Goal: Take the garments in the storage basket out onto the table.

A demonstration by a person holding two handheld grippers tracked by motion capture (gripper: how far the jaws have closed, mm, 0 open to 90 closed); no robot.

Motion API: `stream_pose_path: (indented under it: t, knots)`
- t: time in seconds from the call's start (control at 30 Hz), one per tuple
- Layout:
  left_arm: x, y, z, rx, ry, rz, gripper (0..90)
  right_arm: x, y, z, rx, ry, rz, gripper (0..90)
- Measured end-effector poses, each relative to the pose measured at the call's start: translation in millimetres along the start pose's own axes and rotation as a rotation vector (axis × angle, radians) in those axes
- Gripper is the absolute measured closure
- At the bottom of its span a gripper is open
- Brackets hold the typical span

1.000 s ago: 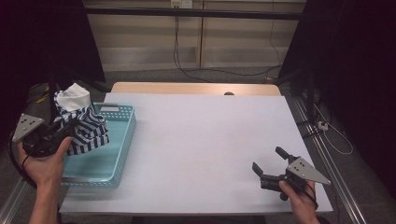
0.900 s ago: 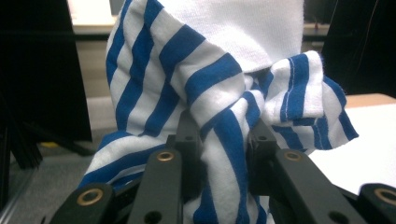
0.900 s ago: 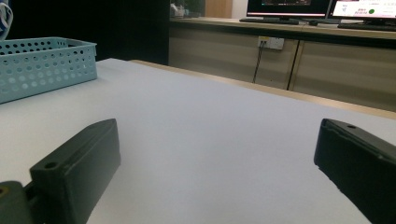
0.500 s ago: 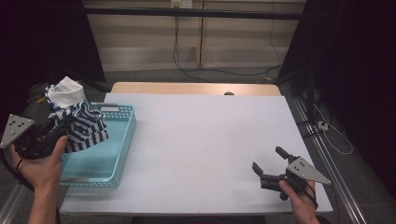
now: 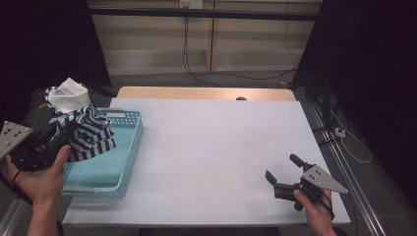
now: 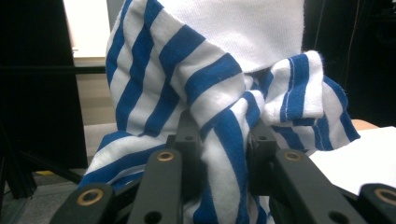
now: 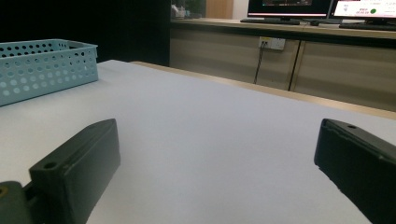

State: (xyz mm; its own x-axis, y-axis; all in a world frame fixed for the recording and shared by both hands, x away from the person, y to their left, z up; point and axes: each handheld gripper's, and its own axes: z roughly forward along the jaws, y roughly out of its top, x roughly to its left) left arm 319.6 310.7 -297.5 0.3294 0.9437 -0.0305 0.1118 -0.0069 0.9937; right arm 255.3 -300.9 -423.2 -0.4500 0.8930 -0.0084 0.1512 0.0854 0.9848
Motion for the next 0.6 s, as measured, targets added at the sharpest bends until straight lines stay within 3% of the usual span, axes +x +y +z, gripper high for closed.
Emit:
stream_pose_path:
  t: [0.6]
  knots:
    - [-33.4, 19.8, 20.7, -0.024, -0.084, 0.016, 72.2, 0.3, 0.0, 0.2, -0.002, 0.004, -0.001, 0.0]
